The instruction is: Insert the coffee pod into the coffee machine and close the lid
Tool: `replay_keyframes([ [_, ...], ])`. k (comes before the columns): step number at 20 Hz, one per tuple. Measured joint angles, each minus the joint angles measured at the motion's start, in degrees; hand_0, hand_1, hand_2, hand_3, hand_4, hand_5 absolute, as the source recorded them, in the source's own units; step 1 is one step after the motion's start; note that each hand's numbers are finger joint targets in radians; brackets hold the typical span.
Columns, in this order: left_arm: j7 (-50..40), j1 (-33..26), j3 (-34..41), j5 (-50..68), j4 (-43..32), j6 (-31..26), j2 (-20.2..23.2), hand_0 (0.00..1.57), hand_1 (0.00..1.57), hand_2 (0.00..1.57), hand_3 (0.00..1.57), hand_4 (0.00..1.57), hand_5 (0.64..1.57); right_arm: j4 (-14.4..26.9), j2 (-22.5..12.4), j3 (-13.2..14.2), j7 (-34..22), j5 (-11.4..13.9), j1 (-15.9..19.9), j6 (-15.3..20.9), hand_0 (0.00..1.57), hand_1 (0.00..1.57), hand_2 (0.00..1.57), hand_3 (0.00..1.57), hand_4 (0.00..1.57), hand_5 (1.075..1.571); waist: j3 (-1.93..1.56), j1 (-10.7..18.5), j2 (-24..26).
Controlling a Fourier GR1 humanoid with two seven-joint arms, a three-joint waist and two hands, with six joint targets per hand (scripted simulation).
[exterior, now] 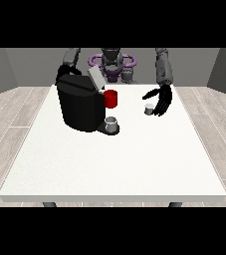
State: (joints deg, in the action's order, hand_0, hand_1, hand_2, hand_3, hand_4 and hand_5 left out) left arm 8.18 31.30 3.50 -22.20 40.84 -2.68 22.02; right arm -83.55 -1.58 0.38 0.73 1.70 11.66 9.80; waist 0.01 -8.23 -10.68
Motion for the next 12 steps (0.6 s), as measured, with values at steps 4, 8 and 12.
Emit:
replay_keyframes([
  [4,2.28,0.42,-0.89,-3.26,-2.45,3.13,0.41,0.67,0.67,0.81,0.55,0.0,1.571,-0.96,0.27,-1.14,-0.58,-0.01,-0.47,0.01,0.0,0.0,0.0,0.0,0.43,1.571,0.01,-0.87,-0.43],
  [8,5.0,2.16,-0.13,-4.76,-4.58,5.65,1.24,0.69,0.69,0.85,0.65,0.29,1.571,-0.75,0.35,-1.21,0.16,0.16,-0.18,-0.14,0.0,0.0,0.0,0.0,0.53,1.571,0.01,-1.0,-1.61],
  [12,5.2,3.7,0.2,-6.43,-6.23,9.2,0.32,0.84,0.84,0.97,0.75,0.38,1.571,-0.2,0.08,-0.58,0.41,-0.2,0.06,-0.45,0.0,0.0,0.0,0.0,0.51,1.571,-0.02,-1.4,-1.69],
])
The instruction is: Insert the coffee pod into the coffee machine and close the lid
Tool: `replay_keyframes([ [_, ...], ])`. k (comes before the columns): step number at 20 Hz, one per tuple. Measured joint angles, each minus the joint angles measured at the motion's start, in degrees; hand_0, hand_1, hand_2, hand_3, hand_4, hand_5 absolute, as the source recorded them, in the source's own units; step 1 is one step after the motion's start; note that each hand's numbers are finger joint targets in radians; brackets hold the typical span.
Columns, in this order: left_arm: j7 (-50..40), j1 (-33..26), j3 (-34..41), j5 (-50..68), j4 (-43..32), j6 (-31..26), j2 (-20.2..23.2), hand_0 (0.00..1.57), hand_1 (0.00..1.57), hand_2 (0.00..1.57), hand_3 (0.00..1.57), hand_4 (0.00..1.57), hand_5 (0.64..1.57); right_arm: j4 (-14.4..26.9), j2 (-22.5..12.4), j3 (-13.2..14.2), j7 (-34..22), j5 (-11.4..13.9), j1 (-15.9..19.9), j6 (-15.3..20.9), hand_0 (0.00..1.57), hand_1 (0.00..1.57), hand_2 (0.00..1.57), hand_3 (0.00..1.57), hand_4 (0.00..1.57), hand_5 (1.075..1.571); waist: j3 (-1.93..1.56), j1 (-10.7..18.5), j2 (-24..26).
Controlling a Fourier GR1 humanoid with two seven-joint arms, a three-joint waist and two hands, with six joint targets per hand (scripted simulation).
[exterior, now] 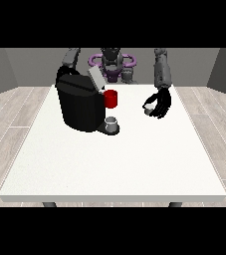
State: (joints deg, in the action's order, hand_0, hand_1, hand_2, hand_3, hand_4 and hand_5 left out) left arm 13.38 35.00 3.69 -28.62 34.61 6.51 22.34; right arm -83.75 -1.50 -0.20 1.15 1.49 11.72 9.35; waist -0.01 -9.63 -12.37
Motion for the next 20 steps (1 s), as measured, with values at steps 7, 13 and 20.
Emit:
replay_keyframes([
  [7,1.79,1.28,-1.07,-3.85,-2.65,2.67,1.16,1.03,1.03,1.11,0.89,0.29,1.571,-0.85,0.29,-0.08,-0.68,-1.01,0.96,0.4,0.0,0.0,0.0,0.0,0.52,1.571,-0.05,-0.52,-0.58],
  [13,3.9,2.66,-1.28,-5.57,-3.74,3.29,1.41,1.42,1.42,1.46,1.42,0.56,1.571,0.63,0.09,1.01,1.12,-1.81,0.57,-0.21,0.0,0.0,0.0,0.0,0.4,1.571,-0.06,-0.08,-0.82],
  [20,5.47,6.96,-1.52,-5.1,-1.79,-3.08,2.45,1.32,1.32,1.38,1.35,0.58,1.571,3.62,0.0,2.28,1.28,-2.8,0.06,-0.6,0.0,0.0,0.0,0.0,0.46,1.571,-0.01,0.43,2.46],
])
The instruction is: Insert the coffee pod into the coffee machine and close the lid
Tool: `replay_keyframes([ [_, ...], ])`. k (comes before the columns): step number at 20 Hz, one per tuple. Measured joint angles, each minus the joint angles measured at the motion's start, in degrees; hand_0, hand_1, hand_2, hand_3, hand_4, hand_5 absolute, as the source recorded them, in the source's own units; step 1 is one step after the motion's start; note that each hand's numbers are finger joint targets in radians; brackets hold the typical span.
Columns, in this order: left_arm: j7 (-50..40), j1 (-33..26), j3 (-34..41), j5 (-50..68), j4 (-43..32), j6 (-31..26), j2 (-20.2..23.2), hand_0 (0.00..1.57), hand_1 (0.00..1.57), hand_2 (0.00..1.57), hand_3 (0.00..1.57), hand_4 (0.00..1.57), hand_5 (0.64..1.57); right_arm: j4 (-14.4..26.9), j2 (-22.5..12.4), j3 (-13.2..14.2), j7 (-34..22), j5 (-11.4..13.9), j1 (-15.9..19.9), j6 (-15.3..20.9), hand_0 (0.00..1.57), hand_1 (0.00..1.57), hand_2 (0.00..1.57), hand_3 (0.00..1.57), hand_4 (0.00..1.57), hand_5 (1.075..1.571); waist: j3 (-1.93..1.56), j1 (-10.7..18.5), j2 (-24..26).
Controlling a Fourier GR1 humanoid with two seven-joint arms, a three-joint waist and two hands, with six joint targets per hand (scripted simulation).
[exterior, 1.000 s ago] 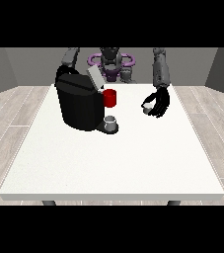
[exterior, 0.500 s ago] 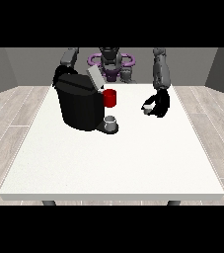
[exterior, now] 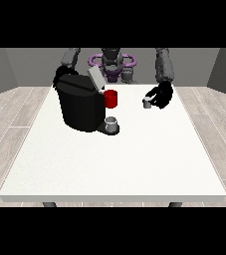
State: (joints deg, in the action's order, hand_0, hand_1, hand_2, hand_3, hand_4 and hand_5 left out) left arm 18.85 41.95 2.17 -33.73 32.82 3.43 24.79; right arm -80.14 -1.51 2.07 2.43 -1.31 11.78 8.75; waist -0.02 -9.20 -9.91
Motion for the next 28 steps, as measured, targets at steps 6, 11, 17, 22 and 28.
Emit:
replay_keyframes([
  [6,-2.4,4.86,-0.8,-0.13,2.72,-5.33,-0.69,1.25,1.25,1.33,1.29,0.57,1.571,3.96,-0.41,0.87,0.29,-0.39,1.37,-0.28,0.0,0.0,0.0,0.0,0.51,1.571,0.0,0.78,2.09],
  [11,-3.91,9.18,-0.34,0.45,4.66,-9.89,-0.02,1.25,1.25,1.33,1.28,0.54,1.571,6.34,-0.13,0.92,2.22,-0.37,1.73,-0.69,0.0,0.0,0.0,0.0,0.49,1.571,0.0,0.65,2.8],
  [17,-5.28,10.96,0.84,0.17,5.33,-11.13,0.49,1.01,1.01,1.2,1.22,0.54,1.571,5.46,-0.17,0.47,1.64,-0.82,2.18,-1.54,0.0,0.0,0.0,0.0,0.5,1.571,0.01,-0.95,2.87],
  [22,-8.35,15.14,2.12,-0.05,5.68,-10.71,0.57,1.21,1.21,1.25,1.2,0.51,1.571,5.07,-0.34,0.07,2.15,-1.35,3.61,-1.91,0.0,0.0,0.0,0.0,0.53,1.571,0.01,-2.75,1.51],
  [28,-11.83,20.02,3.99,0.22,4.55,-11.02,1.23,1.26,1.26,1.32,1.25,0.52,1.571,2.86,0.15,-1.95,0.65,0.16,4.7,-1.3,0.0,0.0,0.0,0.0,0.51,1.571,0.02,-5.9,0.23],
])
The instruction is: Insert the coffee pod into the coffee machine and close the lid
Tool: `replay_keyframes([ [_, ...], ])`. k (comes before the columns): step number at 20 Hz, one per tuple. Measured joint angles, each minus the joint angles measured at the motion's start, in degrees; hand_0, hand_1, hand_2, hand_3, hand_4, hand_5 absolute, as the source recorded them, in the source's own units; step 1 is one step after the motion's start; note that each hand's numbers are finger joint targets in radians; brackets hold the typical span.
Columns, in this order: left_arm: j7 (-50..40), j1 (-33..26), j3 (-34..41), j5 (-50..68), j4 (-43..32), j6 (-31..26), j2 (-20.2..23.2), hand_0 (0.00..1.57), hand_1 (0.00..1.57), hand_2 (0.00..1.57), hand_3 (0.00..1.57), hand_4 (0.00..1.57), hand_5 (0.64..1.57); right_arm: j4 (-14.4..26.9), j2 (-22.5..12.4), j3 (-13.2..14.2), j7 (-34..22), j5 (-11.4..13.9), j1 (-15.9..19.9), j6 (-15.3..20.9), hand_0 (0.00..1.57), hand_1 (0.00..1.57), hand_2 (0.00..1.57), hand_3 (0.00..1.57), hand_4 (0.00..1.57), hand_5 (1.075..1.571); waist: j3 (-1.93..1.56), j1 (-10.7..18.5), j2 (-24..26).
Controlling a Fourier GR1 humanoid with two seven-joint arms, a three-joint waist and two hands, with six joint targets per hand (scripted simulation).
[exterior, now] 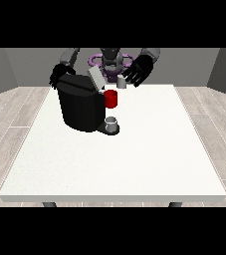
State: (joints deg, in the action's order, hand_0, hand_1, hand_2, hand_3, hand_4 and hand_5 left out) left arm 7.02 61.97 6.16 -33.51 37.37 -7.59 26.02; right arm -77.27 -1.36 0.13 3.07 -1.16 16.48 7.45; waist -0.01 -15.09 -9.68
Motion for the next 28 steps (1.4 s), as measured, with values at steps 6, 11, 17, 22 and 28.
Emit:
replay_keyframes([
  [6,0.31,3.23,0.68,-0.62,-0.69,-0.23,1.6,1.26,1.26,1.3,1.24,0.49,1.571,-1.78,0.01,-0.46,-0.2,0.83,1.28,1.32,0.0,0.0,0.0,0.0,0.55,1.571,0.0,-1.62,-2.99],
  [11,0.08,4.27,0.68,-1.05,-0.83,-0.29,1.17,1.31,1.31,1.33,1.23,0.49,1.571,-1.68,-1.03,1.04,-0.15,0.12,2.15,0.96,0.0,0.0,0.0,0.0,0.53,1.571,0.01,-1.69,-3.81],
  [17,-0.56,4.98,0.44,-1.88,-1.53,-0.35,0.58,1.27,1.27,1.3,1.22,0.51,1.571,-2.28,-1.21,1.78,-1.44,-0.23,2.89,1.48,0.0,0.0,0.0,0.0,0.51,1.571,0.0,-1.97,-4.09],
  [22,-0.56,5.7,0.31,-2.31,-1.68,-0.36,-0.11,1.18,1.18,1.25,1.18,0.5,1.571,-2.06,-1.13,1.87,-1.49,-0.23,2.84,1.57,0.0,0.0,0.0,0.0,0.5,1.571,-0.01,-2.05,-4.61],
  [28,-0.21,5.46,0.13,-2.83,-1.66,0.12,-1.09,1.19,1.19,1.27,1.2,0.51,1.571,-2.01,-1.01,2.54,-0.62,-0.75,2.42,1.66,0.0,0.0,0.0,0.0,0.54,1.571,-0.01,-1.72,-4.72],
])
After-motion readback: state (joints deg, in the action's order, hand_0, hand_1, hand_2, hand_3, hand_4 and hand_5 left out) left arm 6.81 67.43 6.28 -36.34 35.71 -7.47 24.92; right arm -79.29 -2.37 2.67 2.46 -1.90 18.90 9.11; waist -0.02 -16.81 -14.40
